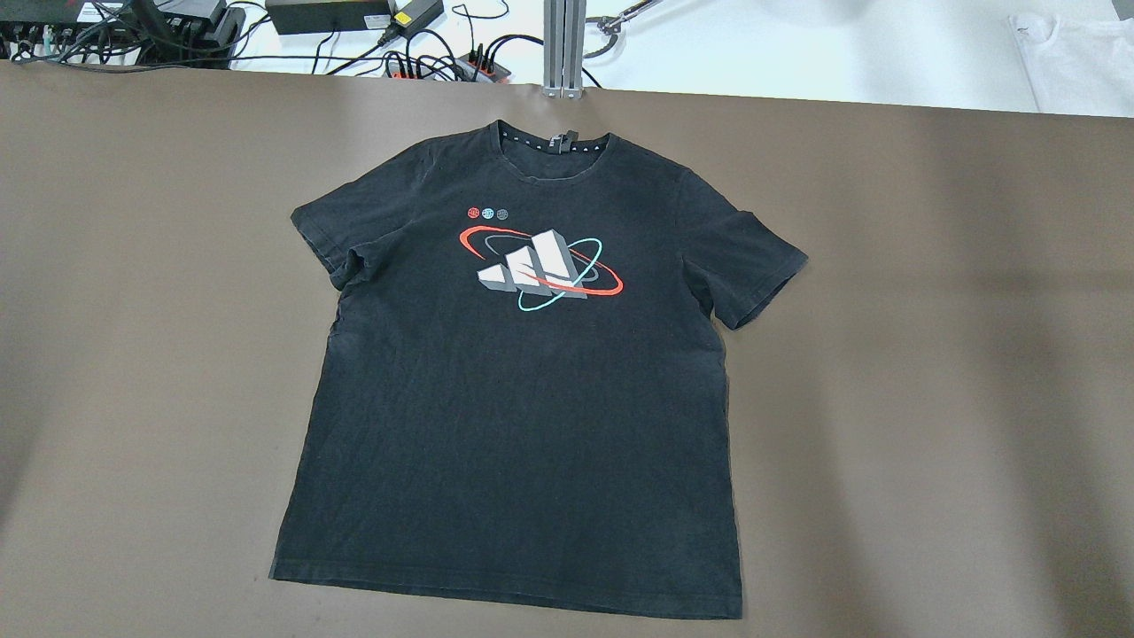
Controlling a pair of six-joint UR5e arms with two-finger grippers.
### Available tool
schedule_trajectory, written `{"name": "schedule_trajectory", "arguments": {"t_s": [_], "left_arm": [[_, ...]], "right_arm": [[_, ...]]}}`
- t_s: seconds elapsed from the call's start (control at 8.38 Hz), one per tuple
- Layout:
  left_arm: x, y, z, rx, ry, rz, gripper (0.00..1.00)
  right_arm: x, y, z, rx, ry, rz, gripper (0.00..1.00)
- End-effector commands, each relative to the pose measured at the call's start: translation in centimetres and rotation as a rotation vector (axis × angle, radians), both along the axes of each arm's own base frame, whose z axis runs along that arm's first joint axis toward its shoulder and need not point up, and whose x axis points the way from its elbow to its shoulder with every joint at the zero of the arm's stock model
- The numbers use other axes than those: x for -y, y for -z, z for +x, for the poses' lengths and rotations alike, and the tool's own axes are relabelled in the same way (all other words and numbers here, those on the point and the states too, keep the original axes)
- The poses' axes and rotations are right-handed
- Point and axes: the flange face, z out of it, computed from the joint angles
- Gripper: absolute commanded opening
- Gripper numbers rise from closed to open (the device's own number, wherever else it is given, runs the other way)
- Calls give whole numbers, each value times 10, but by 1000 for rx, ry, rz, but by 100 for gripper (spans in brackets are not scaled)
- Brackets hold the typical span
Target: Fold clothes
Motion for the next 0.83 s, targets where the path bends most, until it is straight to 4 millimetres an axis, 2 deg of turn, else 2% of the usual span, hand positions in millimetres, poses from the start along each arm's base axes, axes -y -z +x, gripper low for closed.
{"name": "schedule_trajectory", "arguments": {"t_s": [0.0, 0.24, 0.36, 0.48, 0.6, 0.72], "left_arm": [[1, 12, 0, 1, -1, 22, 100], [19, 49, 0, -1, 3, 99, 100], [42, 73, -1, 2, 10, 144, 100], [47, 74, -1, -1, 9, 149, 100], [47, 79, 0, -2, 5, 163, 100], [45, 78, 3, -34, -7, 170, 100]], "right_arm": [[4, 12, -1, 8, 0, 56, 95], [16, 30, -3, 18, 3, 223, 95], [15, 37, -3, 36, 14, 308, 95], [10, 28, -8, 77, 17, 296, 95], [13, 27, -8, 80, 20, 301, 95], [14, 18, -8, 77, 22, 283, 95]]}}
